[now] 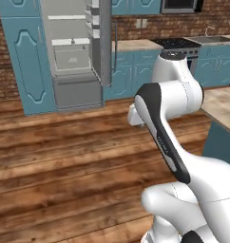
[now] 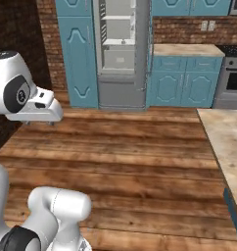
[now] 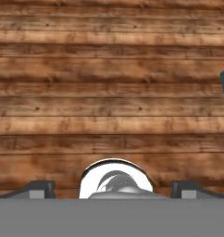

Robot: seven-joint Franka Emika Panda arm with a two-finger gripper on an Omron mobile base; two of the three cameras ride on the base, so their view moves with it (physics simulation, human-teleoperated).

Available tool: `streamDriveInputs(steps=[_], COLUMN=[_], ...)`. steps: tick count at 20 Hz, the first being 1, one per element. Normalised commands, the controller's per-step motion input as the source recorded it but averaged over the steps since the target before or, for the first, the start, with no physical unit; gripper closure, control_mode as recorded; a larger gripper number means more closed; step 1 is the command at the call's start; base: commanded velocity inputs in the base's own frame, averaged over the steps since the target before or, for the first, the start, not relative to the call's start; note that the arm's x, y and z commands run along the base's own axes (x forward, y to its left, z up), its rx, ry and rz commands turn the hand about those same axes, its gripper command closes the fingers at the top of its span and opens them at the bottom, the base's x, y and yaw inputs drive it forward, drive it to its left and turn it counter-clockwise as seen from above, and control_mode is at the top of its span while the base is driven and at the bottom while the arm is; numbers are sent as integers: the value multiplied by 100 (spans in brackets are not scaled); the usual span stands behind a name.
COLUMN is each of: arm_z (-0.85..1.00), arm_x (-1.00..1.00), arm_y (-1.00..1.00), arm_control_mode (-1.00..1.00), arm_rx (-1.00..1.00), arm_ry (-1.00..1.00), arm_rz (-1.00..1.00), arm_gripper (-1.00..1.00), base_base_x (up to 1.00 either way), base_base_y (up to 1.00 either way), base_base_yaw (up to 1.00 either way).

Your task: Take the cakes from the fridge and place them on the empty tray on the dining counter.

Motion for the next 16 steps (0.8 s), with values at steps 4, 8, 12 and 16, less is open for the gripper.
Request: streamDriveInputs(steps=[4, 8, 12, 16], arm_z=[0, 0, 0, 0], arm_x=[0, 0, 0, 0], arm_y=[0, 0, 0, 0], arm_control_mode=[100, 100, 100, 100], arm_rx=[0, 0, 0, 0], arm_ry=[0, 0, 0, 0], arm_rz=[0, 0, 0, 0], arm_gripper=[-100, -100, -100, -100], base_base_x=[100, 100, 100, 100], base_base_y=[44, 41, 51, 58], base_base_yaw=[-11, -9, -7, -3])
